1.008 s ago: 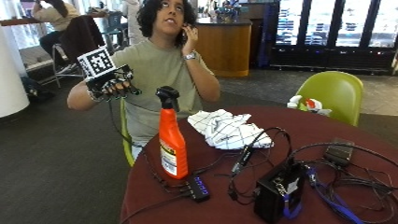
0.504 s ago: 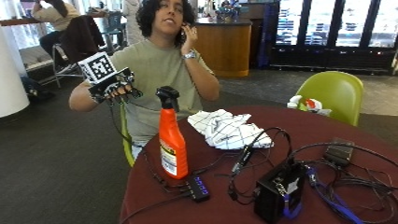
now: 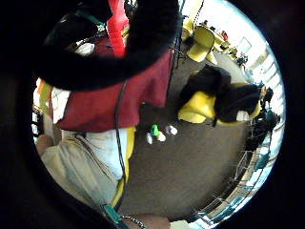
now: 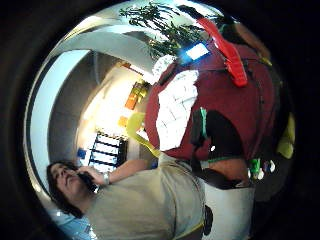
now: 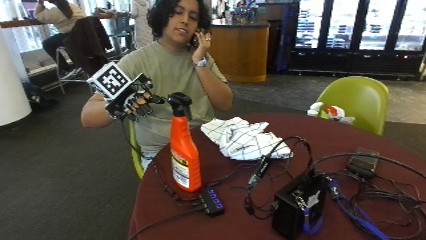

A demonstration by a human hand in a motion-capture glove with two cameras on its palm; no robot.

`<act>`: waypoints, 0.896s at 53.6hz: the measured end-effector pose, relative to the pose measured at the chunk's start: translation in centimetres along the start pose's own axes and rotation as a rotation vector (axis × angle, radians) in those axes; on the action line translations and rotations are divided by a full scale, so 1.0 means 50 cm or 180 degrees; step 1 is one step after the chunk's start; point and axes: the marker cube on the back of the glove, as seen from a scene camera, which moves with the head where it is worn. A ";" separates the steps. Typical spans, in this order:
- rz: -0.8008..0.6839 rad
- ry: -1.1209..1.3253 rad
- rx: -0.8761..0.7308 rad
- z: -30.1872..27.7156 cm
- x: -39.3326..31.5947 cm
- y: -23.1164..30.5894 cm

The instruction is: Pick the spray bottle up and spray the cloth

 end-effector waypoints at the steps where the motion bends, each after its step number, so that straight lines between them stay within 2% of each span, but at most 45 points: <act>1: -0.0018 -0.0076 0.0042 0.003 0.001 -0.013; 3: -0.0043 -0.0244 0.0184 0.009 0.002 -0.044; 6: 0.0170 -0.0528 0.0354 0.016 0.000 -0.090; 15: 0.0110 -0.1394 0.0264 0.033 0.020 -0.187; 21: 0.0536 -0.1901 0.1081 0.058 0.040 -0.310; 28: 0.0409 -0.2321 0.1136 0.079 0.049 -0.343; 30: 0.0512 -0.2421 0.1163 0.085 0.046 -0.356; 34: 0.0687 -0.2491 0.1169 0.098 0.039 -0.375; 48: 0.0516 -0.2187 0.1604 0.125 0.049 -0.428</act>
